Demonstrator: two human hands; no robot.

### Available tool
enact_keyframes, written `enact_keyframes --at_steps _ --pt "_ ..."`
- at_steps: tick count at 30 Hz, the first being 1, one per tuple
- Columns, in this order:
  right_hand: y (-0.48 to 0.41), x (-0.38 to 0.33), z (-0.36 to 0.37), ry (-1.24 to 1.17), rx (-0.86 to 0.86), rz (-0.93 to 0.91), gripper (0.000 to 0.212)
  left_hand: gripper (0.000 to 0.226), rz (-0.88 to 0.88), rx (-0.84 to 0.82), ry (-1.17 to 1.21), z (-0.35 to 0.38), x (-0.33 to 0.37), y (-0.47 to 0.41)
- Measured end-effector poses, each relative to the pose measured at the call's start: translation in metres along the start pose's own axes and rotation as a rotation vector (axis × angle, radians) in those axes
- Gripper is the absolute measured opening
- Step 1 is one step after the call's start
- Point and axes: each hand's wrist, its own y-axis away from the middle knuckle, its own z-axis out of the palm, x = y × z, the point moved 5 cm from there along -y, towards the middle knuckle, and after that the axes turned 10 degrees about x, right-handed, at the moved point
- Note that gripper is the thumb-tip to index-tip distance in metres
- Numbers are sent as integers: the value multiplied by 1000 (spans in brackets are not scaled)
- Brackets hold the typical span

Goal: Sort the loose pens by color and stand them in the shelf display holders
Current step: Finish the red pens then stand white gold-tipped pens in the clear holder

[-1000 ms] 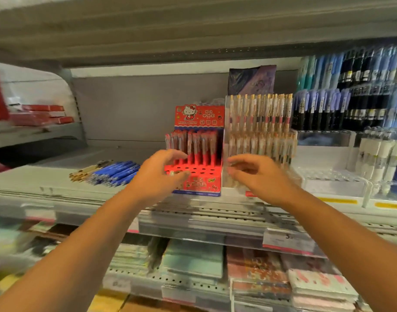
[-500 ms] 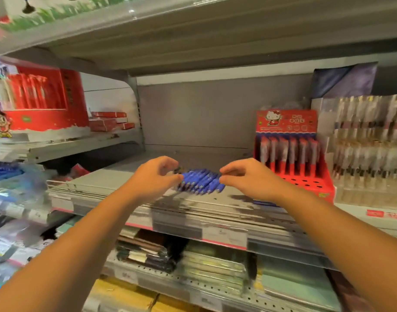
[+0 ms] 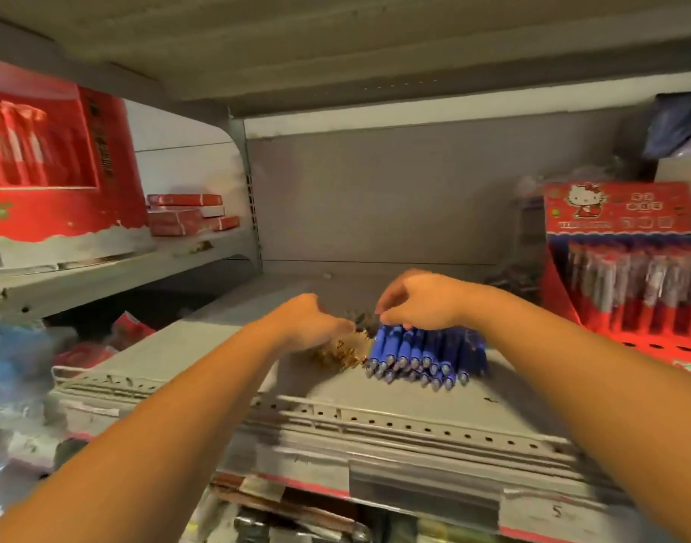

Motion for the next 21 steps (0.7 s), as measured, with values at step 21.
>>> enact_keyframes --at_steps 21 --pt "-44 -8 35 330 -349 398 28 29 -22 -679 -66 51 12 -65"
